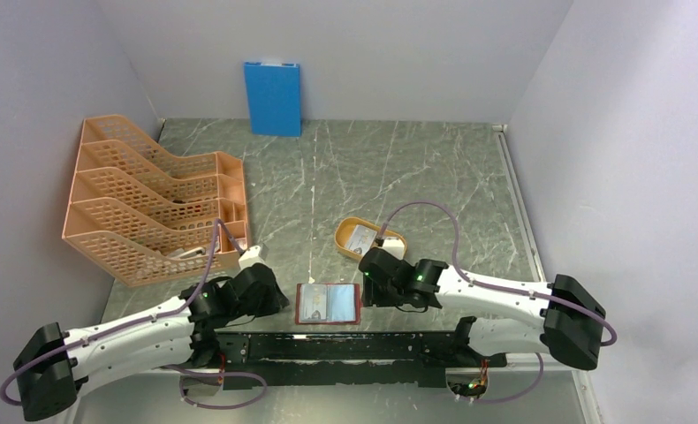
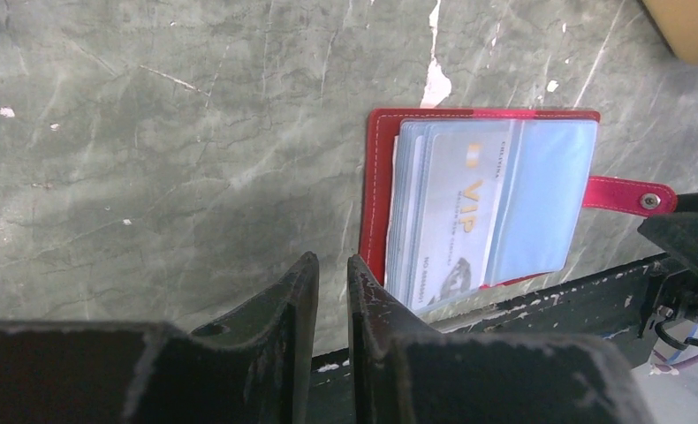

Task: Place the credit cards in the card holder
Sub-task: Close the card holder at the center of the board.

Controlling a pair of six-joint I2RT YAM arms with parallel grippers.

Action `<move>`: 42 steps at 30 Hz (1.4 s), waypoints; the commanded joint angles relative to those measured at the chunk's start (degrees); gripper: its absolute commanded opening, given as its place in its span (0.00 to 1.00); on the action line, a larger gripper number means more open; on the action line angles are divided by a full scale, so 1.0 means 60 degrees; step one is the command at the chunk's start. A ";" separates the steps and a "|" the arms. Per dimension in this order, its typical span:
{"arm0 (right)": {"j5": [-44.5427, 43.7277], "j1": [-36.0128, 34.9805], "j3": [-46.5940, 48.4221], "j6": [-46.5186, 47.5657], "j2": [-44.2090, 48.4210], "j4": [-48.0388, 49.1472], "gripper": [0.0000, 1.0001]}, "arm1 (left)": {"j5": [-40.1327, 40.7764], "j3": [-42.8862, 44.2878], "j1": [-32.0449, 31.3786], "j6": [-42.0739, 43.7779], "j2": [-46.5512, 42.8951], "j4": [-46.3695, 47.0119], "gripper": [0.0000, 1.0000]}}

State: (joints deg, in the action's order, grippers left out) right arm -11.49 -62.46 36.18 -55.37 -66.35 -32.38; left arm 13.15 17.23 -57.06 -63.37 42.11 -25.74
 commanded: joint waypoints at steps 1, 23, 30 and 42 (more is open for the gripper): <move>-0.0253 0.0354 -0.0322 -0.0131 -0.0236 0.0801 0.45 | 0.0042 -0.0068 -0.0005 0.0110 0.0120 0.0090 0.24; 0.2886 0.0712 0.0259 0.1325 0.1142 0.2868 0.00 | -0.1974 -0.0440 -0.0016 0.0482 0.3221 0.4623 0.18; 0.3527 0.0621 0.0343 0.0854 -0.0493 0.4924 0.00 | -0.1241 -0.0239 -0.0012 0.0444 0.2231 0.2986 0.20; 0.3594 0.0254 0.1166 0.0660 -0.2601 0.6171 0.00 | -0.0257 0.0072 -0.0005 0.0062 -0.0479 0.0224 0.25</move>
State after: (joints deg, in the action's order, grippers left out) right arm 9.72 -60.01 40.58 -51.03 -79.13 0.89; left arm 8.75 14.85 -57.06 -62.00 42.70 -17.34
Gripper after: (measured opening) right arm 0.019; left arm 0.249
